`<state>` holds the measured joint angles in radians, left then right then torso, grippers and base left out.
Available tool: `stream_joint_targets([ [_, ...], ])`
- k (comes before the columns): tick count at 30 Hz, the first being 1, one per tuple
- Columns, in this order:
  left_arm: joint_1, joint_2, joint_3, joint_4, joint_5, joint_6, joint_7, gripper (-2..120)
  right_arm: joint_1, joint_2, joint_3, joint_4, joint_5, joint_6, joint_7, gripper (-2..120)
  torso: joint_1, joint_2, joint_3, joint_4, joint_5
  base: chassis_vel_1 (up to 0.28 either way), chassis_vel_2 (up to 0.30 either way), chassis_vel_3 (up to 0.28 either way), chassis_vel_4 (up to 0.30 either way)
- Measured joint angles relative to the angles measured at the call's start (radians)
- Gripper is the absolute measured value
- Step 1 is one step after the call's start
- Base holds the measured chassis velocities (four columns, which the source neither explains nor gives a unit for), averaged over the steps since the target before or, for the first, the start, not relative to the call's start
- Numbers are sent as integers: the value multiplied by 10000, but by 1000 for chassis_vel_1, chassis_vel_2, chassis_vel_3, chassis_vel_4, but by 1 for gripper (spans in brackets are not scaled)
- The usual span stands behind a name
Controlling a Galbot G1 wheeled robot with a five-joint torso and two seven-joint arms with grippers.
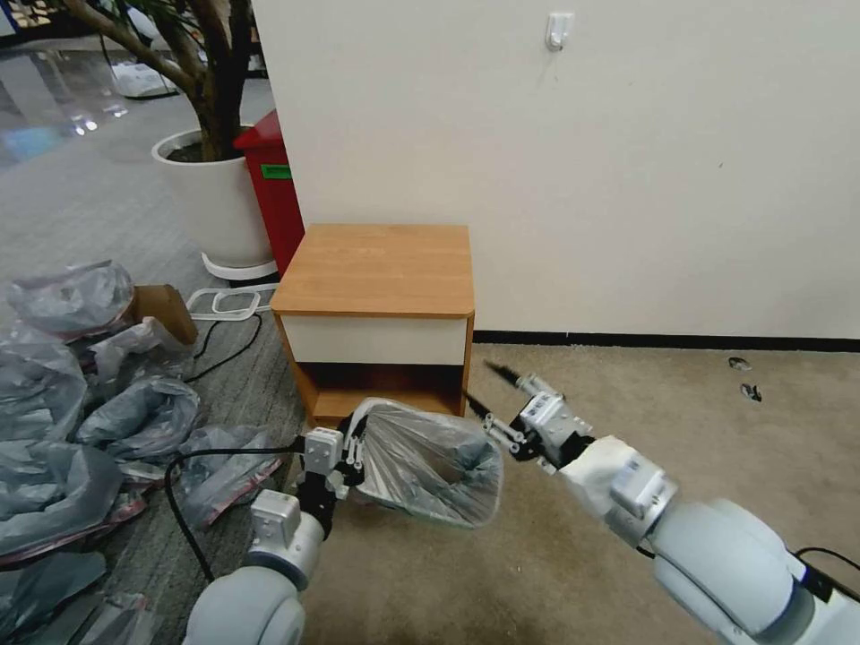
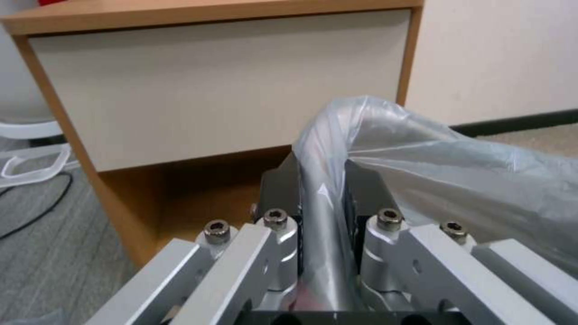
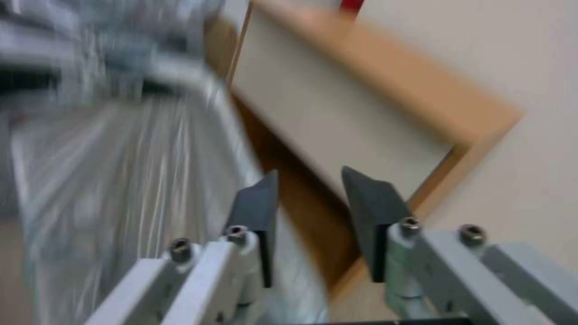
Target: Pick up the garbage bag from the table and place it over the trash can.
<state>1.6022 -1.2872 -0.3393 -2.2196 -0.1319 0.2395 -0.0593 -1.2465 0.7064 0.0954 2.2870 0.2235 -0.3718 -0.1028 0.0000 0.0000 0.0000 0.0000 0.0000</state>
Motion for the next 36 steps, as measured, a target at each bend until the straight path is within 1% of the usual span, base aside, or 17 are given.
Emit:
stream_joint_targets([
  [1, 0, 0, 0, 0, 0, 0, 0, 10, 0, 0, 0, 0, 0, 0, 0, 26, 0, 0, 0, 0, 0, 0, 0, 0, 0],
  [2, 15, -39, 60, 10, 72, -20, 0, 10, 18, -12, -168, -144, -59, -89, -102, 23, 0, 0, 0, -1, 3, 0, 0, 0, 0],
  [6, 51, -140, 277, 44, 421, -120, 3, 9, 148, 222, -743, -730, -526, -190, -354, 4, 0, 0, 0, -2, 1, 0, 0, 0, 0],
  [7, 51, -140, 277, 44, 421, -120, 3, 9, 148, 222, -743, -730, -526, -190, -354, 4, 0, 0, 0, -2, 1, 0, 0, 0, 0],
  [9, 73, -156, 343, 45, 519, -138, 8, 9, 274, 399, -959, -917, -744, -215, -457, 0, 0, 0, 0, -1, 1, 0, 0, 0, 0],
  [17, 165, -156, 436, 21, 755, -200, 21, 9, 694, 917, -1709, -1667, -1234, -287, -726, 0, 0, 0, 0, 0, 0, 0, 0, 0, 0],
  [21, 187, -170, 643, -11, 883, -209, 30, 9, 1067, 1349, -2114, -2496, -1473, -307, -800, 0, -1, 0, 0, 0, -1, 0, 0, 0, 0],
  [26, 208, -188, 802, -10, 991, -214, 32, 9, 1391, 1621, -2454, -3090, -1683, -328, -855, 0, 0, 0, 0, 1, -1, 0, 0, 0, 0],
  [29, 227, -186, 946, -24, 1071, -218, 36, 9, 1745, 1929, -2793, -3623, -1854, -393, -873, 0, 0, 0, 0, 0, -2, 0, 0, 0, 0],
  [36, 302, -240, 1104, -104, 1119, -235, 38, 9, 2160, 2345, -3282, -4224, -2076, -440, -906, 0, 0, 0, 0, 0, -1, 0, 0, 0, 0],
])
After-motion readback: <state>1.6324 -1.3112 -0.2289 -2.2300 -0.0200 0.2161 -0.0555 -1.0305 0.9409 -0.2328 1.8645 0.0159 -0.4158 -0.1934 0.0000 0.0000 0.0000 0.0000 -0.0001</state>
